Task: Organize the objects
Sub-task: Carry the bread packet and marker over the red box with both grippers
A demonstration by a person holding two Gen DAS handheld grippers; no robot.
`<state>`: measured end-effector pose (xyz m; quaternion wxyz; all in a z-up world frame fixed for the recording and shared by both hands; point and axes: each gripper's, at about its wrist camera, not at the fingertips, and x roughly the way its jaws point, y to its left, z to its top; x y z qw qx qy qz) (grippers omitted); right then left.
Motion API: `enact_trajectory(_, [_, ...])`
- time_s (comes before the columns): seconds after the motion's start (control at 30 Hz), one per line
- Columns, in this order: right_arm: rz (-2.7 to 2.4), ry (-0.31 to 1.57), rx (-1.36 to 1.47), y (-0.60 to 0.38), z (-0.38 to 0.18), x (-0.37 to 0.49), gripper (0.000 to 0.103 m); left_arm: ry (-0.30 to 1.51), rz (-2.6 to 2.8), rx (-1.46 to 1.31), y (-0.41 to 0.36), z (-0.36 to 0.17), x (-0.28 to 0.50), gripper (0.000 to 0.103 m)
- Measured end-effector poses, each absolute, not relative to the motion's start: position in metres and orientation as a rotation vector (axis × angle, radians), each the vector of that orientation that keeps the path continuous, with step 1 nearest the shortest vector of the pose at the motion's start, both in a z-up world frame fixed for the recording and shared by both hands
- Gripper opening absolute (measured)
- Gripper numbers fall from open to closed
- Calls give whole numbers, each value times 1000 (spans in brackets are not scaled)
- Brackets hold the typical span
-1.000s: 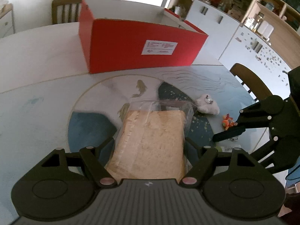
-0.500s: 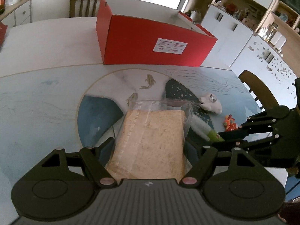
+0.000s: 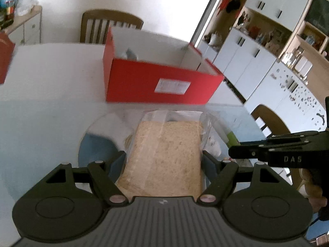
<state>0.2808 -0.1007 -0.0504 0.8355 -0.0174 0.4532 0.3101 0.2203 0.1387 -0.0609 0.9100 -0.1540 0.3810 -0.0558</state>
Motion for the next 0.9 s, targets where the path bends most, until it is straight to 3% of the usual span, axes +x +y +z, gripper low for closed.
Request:
enact_trajectory(0.47, [606,824,17,-100,9,339,17,679,-81,-284,138,-1,280,77])
enact_trajectory(0.9, [535,801,-11,-73,13,411,17,670,46,-199,134,20,365,77])
